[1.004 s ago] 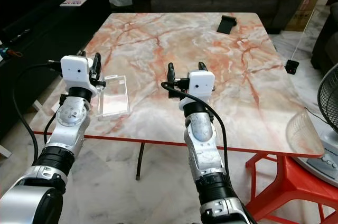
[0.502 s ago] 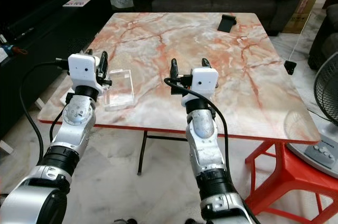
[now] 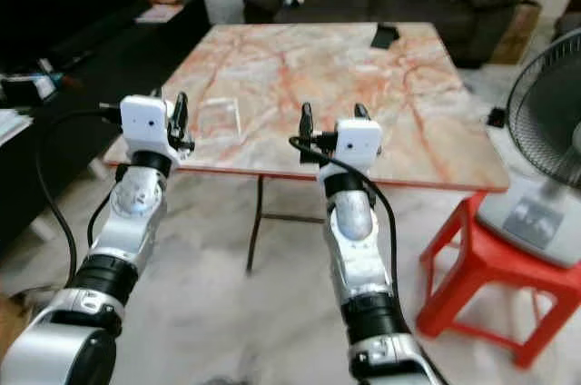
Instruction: Picking trash to rubbish bin
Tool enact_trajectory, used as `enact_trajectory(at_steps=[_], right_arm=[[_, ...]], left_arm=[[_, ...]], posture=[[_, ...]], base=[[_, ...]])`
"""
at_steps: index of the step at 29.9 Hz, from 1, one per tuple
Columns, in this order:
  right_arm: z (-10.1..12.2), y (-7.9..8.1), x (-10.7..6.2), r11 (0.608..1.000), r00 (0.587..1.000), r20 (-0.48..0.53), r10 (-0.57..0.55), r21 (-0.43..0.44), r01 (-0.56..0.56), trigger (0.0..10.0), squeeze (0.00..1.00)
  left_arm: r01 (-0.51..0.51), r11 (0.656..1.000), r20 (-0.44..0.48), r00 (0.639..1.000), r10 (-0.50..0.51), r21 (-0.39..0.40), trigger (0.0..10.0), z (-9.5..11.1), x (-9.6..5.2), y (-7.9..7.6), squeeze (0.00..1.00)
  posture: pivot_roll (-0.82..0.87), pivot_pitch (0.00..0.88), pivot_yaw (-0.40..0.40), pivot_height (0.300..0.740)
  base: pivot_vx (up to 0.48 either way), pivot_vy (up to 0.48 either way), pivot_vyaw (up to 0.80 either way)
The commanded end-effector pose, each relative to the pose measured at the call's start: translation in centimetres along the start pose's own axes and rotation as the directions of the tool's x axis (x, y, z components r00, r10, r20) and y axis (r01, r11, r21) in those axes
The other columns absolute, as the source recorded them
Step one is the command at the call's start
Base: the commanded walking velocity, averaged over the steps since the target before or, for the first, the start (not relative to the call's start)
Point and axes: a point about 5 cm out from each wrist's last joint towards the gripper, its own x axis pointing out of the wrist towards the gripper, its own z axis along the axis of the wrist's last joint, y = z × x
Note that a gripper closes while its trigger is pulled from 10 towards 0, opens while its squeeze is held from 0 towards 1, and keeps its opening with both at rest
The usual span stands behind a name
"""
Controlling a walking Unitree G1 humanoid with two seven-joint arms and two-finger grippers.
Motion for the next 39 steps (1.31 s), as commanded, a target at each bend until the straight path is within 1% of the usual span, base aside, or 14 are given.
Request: enact_trajectory(at_steps=[1, 9, 16, 17, 19, 22, 25, 26, 27, 30, 32, 36, 38, 39], right_arm=[[0.3, 0.0, 0.2, 1.0, 1.0, 0.01, -0.004, 0.0, 0.004, 10.0, 0.0], [-1.4, -0.8, -0.9, 1.0, 0.998, -0.059, -0.007, -0.02, 0.006, 10.0, 0.0], [-5.3, -1.3, -2.8, 0.999, 0.974, -0.227, 0.023, -0.033, -0.032, 10.0, 0.0], [-7.6, -1.5, -4.2, 0.999, 0.943, -0.332, 0.025, -0.01, -0.03, 10.0, 0.0], [-8.4, -1.6, -4.8, 1.0, 0.927, -0.373, 0.024, 0.001, -0.026, 10.0, 0.0], [-11.6, -2.4, -7.8, 0.999, 0.846, -0.533, 0.011, 0.037, 0.01, 10.0, 0.0], [-12.4, -2.7, -8.8, 0.999, 0.813, -0.583, 0.003, 0.037, 0.024, 10.0, 0.0], [-14.4, -3.6, -11.8, 0.999, 0.714, -0.7, -0.021, 0.009, 0.039, 10.0, 0.0], [-14.4, -3.6, -11.8, 0.999, 0.714, -0.7, -0.021, 0.009, 0.039, 10.0, 0.0], [-16.1, -4.5, -15.6, 0.998, 0.587, -0.808, -0.053, -0.029, 0.05, 10.0, 0.0], [-16.1, -4.5, -15.6, 0.998, 0.587, -0.808, -0.053, -0.029, 0.05, 10.0, 0.0], [-17.5, -5.2, -20.3, 0.993, 0.449, -0.888, -0.095, -0.052, 0.107, 10.0, 0.0], [-17.9, -5.3, -22.0, 0.99, 0.398, -0.911, -0.105, -0.061, 0.123, 10.0, 0.0], [-17.9, -5.3, -22.0, 0.99, 0.398, -0.911, -0.105, -0.061, 0.123, 10.0, 0.0]], left_arm=[[-0.007, 1.0, 0.022, 1.0, 0.007, 0.01, 10.0, 0.7, 0.5, 0.3, 0.0], [-0.027, 0.999, -0.068, 0.997, 0.03, 0.042, 10.0, -1.5, -0.8, 1.1, 0.0], [-0.048, 0.998, -0.225, 0.973, 0.055, 0.037, 10.0, -4.8, -2.7, 1.7, 0.0], [-0.033, 0.999, -0.309, 0.95, 0.037, 0.019, 10.0, -6.4, -3.8, 1.6, 0.0], [-0.03, 0.999, -0.343, 0.939, 0.033, 0.014, 10.0, -7.0, -4.3, 1.6, 0.0], [-0.007, 1.0, -0.51, 0.86, -0.002, -0.016, 10.0, -9.9, -6.7, 1.7, 0.0], [0.005, 1.0, -0.549, 0.836, -0.018, -0.024, 10.0, -10.6, -7.6, 1.7, 0.0], [0.033, 0.999, -0.639, 0.769, -0.035, -0.015, 10.0, -12.3, -9.9, 1.9, 0.0], [0.033, 0.999, -0.639, 0.769, -0.035, -0.015, 10.0, -12.3, -9.9, 1.9, 0.0], [0.043, 0.999, -0.735, 0.677, -0.029, 0.0, 10.0, -14.0, -12.7, 2.2, 0.0], [0.043, 0.999, -0.735, 0.677, -0.029, 0.0, 10.0, -14.0, -12.7, 2.2, 0.0], [0.112, 0.993, -0.852, 0.524, -0.02, 0.045, 10.0, -16.0, -17.6, 2.7, 0.0], [0.132, 0.99, -0.885, 0.466, -0.01, 0.058, 10.0, -16.6, -19.4, 2.9, 0.0], [0.132, 0.99, -0.885, 0.466, -0.01, 0.058, 10.0, -16.6, -19.4, 2.9, 0.0]], posture=[[-0.1, 0.0, 0.057, 0.74], [-0.1, 0.0, 0.046, 0.74], [-0.1, 0.0, 0.041, 0.74], [-0.1, 0.0, 0.038, 0.74], [-0.1, 0.0, 0.038, 0.74], [-0.09, 0.0, 0.036, 0.74], [-0.08, 0.0, 0.035, 0.74], [-0.08, 0.0, 0.036, 0.74], [-0.08, 0.0, 0.036, 0.74], [-0.08, 0.002, 0.035, 0.74], [-0.08, 0.002, 0.035, 0.74], [-0.08, 0.01, 0.039, 0.74], [-0.08, 0.01, 0.039, 0.74], [-0.08, 0.01, 0.039, 0.74]], base=[[-0.255, 0.0, 0.0], [-0.22, 0.0, 0.0], [0.0, 0.0, 0.0], [0.0, 0.0, 0.0], [0.0, 0.0, 0.0], [0.0, 0.0, 0.0], [0.0, 0.0, 0.0], [0.0, 0.0, 0.0], [0.0, 0.0, 0.0], [0.0, 0.0, 0.0], [0.0, 0.0, 0.0], [0.0, 0.0, 0.48], [0.0, 0.0, 0.78], [0.0, 0.0, 0.78]])
